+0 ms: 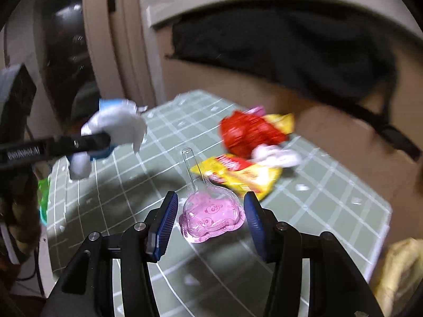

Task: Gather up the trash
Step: 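Grasp the white plastic bag with the left gripper while the right gripper grasps the pink plastic toy, then carry bag and pink toy over the yellow trash bag and release both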

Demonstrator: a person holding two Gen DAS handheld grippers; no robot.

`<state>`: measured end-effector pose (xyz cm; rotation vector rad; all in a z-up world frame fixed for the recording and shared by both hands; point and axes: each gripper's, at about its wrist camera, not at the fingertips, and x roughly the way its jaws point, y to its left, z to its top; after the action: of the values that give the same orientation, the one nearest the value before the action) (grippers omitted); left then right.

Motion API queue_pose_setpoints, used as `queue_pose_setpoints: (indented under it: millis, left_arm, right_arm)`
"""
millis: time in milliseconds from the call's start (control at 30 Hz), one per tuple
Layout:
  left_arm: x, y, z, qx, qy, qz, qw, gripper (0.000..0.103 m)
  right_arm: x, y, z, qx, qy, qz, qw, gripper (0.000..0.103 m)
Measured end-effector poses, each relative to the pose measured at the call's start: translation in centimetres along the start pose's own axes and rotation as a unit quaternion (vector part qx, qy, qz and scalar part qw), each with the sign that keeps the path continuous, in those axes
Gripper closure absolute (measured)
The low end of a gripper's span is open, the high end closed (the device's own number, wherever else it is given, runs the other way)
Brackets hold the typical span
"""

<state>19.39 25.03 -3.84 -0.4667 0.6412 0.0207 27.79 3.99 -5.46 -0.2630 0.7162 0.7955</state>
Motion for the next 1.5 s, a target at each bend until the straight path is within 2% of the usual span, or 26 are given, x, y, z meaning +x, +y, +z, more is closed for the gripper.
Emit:
queue_pose_setpoints:
  millis: [367,600,800,1033,1267,1500]
  left_arm:
    - [-0.1,-8.8,-0.3,0.075,-0.019,-0.021,0.9968,0.068]
    - [-0.4,-16.3,0.3,0.131,-0.046,-0.053,0.9889,0.068]
    - [0.8,-22.8,0.1,0.17,-0.052,-0.09,0.98,0.068]
    - [3.4,-30.1,-2.0,0.218,-0.031,-0.134,0.9663,0.068]
    - [5.5,-35.8,-4.1,0.253,-0.016,-0.167,0.953,0.068]
    - [7.5,-38.7,-5.9,0.262,-0.002,-0.18,0.9481,0.068]
  right_arm:
    - [-8.3,-4.7,-0.4,0.026,-0.062,-0.067,0.996,0.054]
    - [-14.5,-8.3,-1.6,0.053,-0.107,-0.102,0.988,0.054]
    - [-20.1,-12.0,-3.0,0.071,-0.14,-0.153,0.976,0.054]
    - [-26.0,-16.8,-5.7,0.116,-0.165,-0.204,0.958,0.054]
    - [-29.2,-20.0,-8.6,0.148,-0.171,-0.246,0.943,0.054]
    - [-30.7,-22.0,-10.6,0.175,-0.173,-0.261,0.933,0.054]
